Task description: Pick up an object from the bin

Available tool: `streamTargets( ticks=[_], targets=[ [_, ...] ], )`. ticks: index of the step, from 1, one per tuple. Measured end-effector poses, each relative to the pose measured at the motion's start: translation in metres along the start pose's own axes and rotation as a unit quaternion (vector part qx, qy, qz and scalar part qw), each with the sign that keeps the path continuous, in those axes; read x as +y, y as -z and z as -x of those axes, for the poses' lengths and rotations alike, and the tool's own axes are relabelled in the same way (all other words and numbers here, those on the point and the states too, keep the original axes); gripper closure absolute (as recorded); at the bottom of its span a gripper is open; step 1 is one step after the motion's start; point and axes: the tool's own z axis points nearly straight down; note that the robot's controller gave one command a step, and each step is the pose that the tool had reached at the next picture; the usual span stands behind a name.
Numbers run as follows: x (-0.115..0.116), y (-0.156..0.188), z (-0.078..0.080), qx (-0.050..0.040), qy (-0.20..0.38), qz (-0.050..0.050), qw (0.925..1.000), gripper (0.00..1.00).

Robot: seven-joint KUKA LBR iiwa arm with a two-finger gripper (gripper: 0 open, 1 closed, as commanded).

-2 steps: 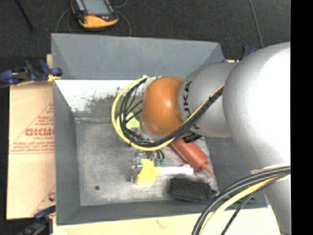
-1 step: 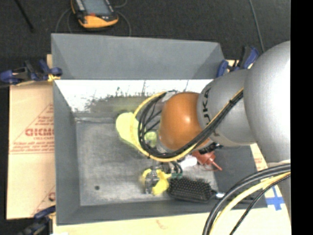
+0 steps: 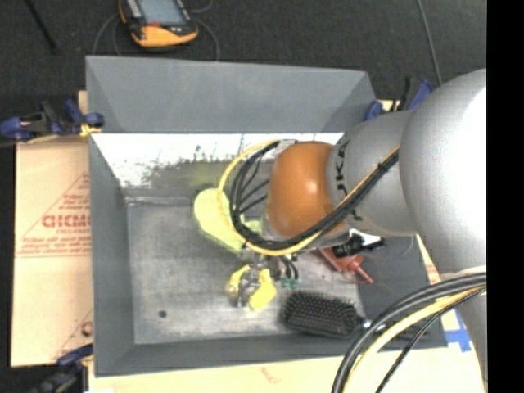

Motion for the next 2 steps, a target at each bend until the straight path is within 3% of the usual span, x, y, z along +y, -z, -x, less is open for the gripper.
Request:
streamTargets(
  ticks=[1, 2],
  targets=[
    [-0.001, 0.001, 0.003, -0.0073, -0.001, 0.000, 1.0000, 1.00],
    [0.007, 0.046, -0.005, -0.0016, -0.036, -0.001, 0.9993, 1.00]
  ],
)
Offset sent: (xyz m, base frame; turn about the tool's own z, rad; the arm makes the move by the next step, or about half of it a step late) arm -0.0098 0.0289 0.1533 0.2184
